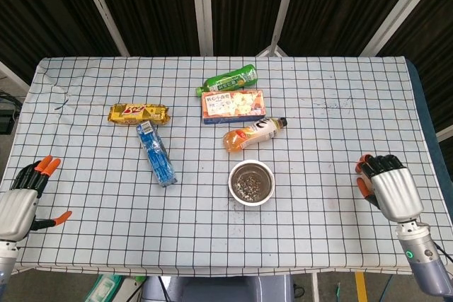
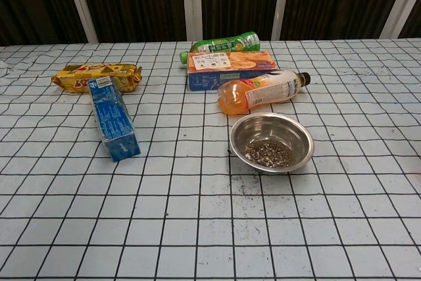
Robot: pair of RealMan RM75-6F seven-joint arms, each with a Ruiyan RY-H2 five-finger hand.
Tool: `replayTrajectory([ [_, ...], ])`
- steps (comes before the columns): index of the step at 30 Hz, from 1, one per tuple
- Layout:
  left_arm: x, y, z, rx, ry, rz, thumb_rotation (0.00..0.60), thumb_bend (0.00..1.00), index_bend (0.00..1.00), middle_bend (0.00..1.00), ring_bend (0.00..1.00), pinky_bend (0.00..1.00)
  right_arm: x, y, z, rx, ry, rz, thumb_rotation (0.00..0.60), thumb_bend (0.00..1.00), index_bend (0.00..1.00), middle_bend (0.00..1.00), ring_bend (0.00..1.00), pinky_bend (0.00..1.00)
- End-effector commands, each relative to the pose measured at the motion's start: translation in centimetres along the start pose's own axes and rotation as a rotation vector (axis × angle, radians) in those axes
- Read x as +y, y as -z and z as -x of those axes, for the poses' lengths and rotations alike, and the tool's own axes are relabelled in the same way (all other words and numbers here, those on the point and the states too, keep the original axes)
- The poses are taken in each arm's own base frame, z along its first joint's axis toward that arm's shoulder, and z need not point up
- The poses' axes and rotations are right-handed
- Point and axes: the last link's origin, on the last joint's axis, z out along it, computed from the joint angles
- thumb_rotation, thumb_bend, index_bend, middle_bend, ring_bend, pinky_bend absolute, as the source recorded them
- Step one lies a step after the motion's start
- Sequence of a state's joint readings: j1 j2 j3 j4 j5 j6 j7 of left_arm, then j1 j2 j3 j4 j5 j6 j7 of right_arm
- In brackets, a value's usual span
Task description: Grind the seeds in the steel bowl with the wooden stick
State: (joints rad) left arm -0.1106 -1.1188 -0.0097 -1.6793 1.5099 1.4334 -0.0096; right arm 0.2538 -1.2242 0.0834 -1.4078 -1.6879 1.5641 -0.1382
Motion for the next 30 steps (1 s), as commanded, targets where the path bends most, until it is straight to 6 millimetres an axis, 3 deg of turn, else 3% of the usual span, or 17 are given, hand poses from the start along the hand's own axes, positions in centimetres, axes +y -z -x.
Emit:
replayTrajectory([
  [1,0.0,0.0,0.0,0.000,0.000,0.000,0.600,0.03,0.00,0.00,0.00,0.00,-0.6,0.5,-0.8,0.024,-0.024,-0.008,0.600,0.60,0.46,0.38,0.39,0.35],
  [9,0.0,0.1,0.0,0.000,0.000,0.002,0.600,0.03,0.00,0.00,0.00,0.00,-2.4,0.9,-3.5,0.110,-0.076,-0.056,0.600,0.60,0.46,0.38,0.39,0.35],
  [12,0.0,0.1,0.0,0.000,-0.002,0.004,0.600,0.03,0.00,0.00,0.00,0.00,-2.5,1.1,-3.3,0.092,-0.063,-0.057,0.600,0.60,0.43,0.37,0.37,0.28],
  [14,0.0,0.1,0.0,0.002,-0.004,0.005,0.600,0.03,0.00,0.00,0.00,0.00,-2.1,1.3,-2.6,0.048,-0.050,-0.039,0.600,0.57,0.36,0.34,0.32,0.21],
  [16,0.0,0.2,-0.1,0.004,-0.006,0.005,0.600,0.03,0.00,0.00,0.00,0.00,-1.4,1.6,-1.9,-0.004,-0.039,-0.011,0.600,0.44,0.19,0.25,0.21,0.09],
  [19,-0.1,0.1,-0.1,0.007,-0.011,0.007,0.600,0.03,0.00,0.00,0.00,0.00,-0.2,2.6,-1.0,-0.088,-0.041,0.056,0.600,0.29,0.01,0.08,0.03,0.00],
  [22,-0.2,0.0,-0.1,0.007,-0.022,0.006,0.600,0.03,0.00,0.00,0.00,0.00,0.6,3.6,-0.7,-0.133,-0.076,0.125,0.600,0.25,0.00,0.00,0.00,0.00],
  [30,-0.7,0.0,-0.7,0.057,-0.107,0.000,0.600,0.03,0.00,0.00,0.00,0.00,1.0,4.9,-0.8,-0.131,-0.209,0.218,0.600,0.24,0.00,0.00,0.00,0.00],
])
